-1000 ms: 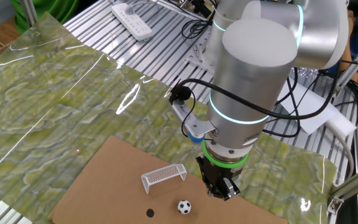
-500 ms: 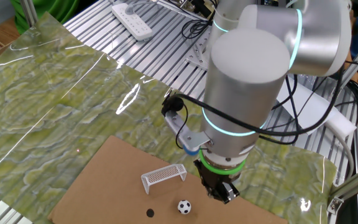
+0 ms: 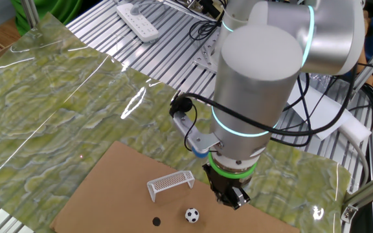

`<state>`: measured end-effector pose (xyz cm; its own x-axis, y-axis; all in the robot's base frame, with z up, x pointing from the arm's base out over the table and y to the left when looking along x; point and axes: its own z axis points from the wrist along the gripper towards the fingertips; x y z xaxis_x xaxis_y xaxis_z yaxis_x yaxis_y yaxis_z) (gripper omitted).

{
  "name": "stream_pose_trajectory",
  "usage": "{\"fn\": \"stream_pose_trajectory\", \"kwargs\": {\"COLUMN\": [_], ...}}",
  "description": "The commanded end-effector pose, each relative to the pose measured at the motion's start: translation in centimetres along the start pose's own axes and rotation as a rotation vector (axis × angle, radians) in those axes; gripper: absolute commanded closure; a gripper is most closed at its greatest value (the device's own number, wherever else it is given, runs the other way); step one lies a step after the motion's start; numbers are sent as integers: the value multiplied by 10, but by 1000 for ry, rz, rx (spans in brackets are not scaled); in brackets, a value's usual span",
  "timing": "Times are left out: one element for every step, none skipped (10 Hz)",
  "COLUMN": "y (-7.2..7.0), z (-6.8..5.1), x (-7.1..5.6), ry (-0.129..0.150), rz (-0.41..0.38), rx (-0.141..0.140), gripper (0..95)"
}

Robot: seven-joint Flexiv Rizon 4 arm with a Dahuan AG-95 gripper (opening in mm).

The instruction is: Push the soccer ball into the goal

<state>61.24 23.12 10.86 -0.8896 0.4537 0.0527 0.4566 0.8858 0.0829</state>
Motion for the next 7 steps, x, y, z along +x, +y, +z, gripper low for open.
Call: {"fn": "stream_pose_trajectory", "kwargs": {"y": [-1, -1, -1, -1, -1, -1, -1], "z": [0, 0, 0, 0, 0, 0, 0], "x": [1, 1, 1, 1, 1, 1, 1], "ry": [1, 0, -1, -2, -4, -10, -14], "rz": [1, 3, 4, 6, 8, 9, 12], "rx": [-2, -1, -1, 0, -1, 0, 0], "gripper": [950, 950, 950, 950, 950, 950, 950]}}
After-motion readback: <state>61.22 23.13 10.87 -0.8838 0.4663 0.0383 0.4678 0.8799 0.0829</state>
